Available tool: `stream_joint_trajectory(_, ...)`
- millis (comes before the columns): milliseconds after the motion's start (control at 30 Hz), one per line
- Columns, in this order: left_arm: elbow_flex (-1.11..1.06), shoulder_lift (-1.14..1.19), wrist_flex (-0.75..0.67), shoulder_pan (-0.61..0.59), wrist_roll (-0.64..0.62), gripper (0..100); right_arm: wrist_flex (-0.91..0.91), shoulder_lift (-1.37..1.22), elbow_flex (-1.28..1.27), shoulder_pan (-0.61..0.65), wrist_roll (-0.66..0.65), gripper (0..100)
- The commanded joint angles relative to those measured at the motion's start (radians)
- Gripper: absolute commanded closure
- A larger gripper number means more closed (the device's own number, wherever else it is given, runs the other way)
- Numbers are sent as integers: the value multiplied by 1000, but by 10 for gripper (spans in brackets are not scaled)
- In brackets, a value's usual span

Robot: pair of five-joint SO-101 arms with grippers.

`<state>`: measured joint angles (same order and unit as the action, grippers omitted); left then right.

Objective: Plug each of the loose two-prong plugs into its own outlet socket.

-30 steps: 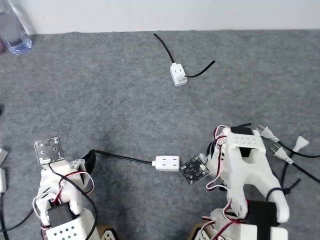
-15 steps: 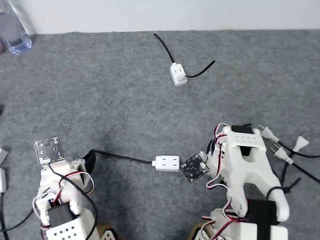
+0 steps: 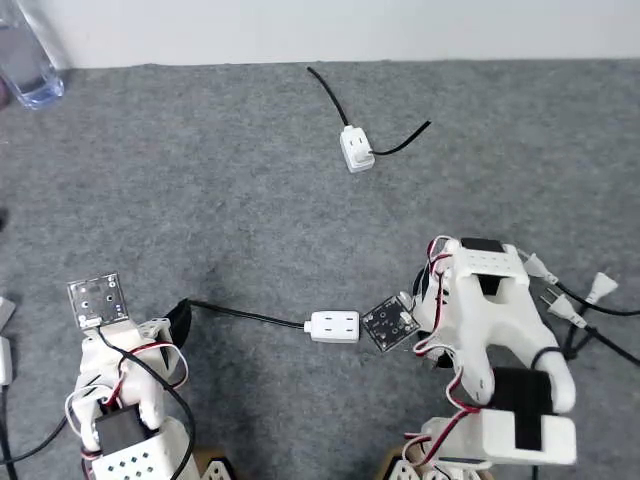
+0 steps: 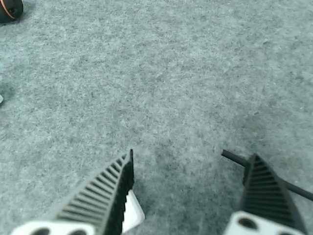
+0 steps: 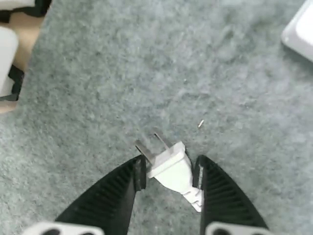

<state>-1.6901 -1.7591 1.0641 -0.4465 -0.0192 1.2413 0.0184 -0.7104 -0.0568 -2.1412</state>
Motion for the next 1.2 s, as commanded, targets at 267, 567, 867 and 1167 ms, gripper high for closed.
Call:
stream_joint_trajectory(267,4,0,-20,0,2,661,-74,-30,38,35,173,976)
stream_joint_trajectory(567,4,0,-20,0,2,661,-91,-22,40,122,365,990)
stream_joint_trajectory(867,4,0,-20,0,2,661,-134,-21,130,160,698,990)
stream_joint_trajectory(1167,4,0,-20,0,2,661,-116,-16,269,160,976,990)
